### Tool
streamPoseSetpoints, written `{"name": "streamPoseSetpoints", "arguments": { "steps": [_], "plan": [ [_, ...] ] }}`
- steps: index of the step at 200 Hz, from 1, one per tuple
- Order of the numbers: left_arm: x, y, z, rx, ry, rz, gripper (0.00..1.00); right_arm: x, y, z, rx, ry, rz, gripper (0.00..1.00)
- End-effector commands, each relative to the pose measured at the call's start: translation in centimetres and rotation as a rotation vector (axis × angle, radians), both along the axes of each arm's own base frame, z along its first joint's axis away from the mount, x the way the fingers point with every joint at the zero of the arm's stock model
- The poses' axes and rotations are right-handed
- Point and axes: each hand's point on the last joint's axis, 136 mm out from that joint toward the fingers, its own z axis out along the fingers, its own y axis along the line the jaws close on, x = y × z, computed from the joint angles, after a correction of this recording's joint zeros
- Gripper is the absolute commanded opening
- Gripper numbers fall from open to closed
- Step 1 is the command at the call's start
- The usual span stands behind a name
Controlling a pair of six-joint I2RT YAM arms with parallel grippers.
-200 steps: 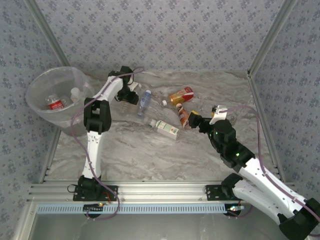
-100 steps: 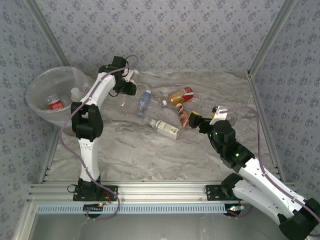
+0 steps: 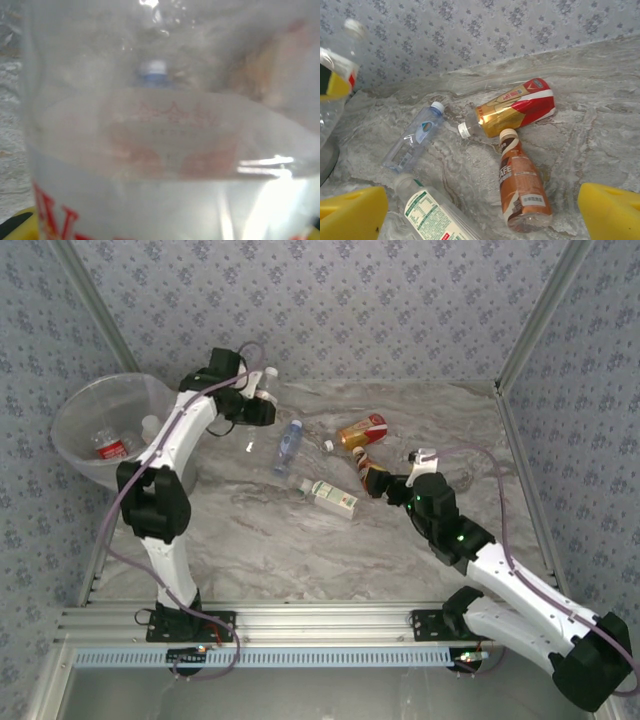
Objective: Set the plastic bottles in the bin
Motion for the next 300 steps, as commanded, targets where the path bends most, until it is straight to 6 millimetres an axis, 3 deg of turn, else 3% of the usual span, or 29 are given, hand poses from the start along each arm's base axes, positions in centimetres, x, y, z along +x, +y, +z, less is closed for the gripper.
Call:
{"name": "streamPoseSetpoints", "arguments": {
  "steps": [1,49,87,149,197,243,300],
  "plan": [
    [-1.5,-1.8,7.2,-0.165,-0.153,-0.046,0.5,0.3,1.6,2.5,0.031,-0.055,0.067,1.0],
    [-4.5,-0.4,14.0,-0.219,-0.361,-0.004,0.5,0.7,2.8,3.0,0.039,-0.092,0.097,1.0],
    [-5.8,4.3,16.7,-0.113,-0.513,0.212,0.51,1.1,3.7,3.1,0.038,-0.105,0.117,1.0],
    [-8.8,9.6,21.1,-0.014,-0.685,0.426,0.51,1.5,4.5,3.1,0.022,-0.113,0.13,1.0],
    [-10.6,14.9,24.3,0.127,-0.807,0.66,0.51,1.6,4.7,3.0,0.007,-0.1,0.134,1.0],
    [-9.2,15.9,23.9,0.19,-0.83,0.699,0.51,1.4,5.3,2.8,-0.008,-0.088,0.159,1.0],
    [-7.9,19.6,22.3,0.159,-0.79,0.872,0.49,1.1,4.9,2.3,-0.05,-0.061,0.14,1.0]
  ]
}}
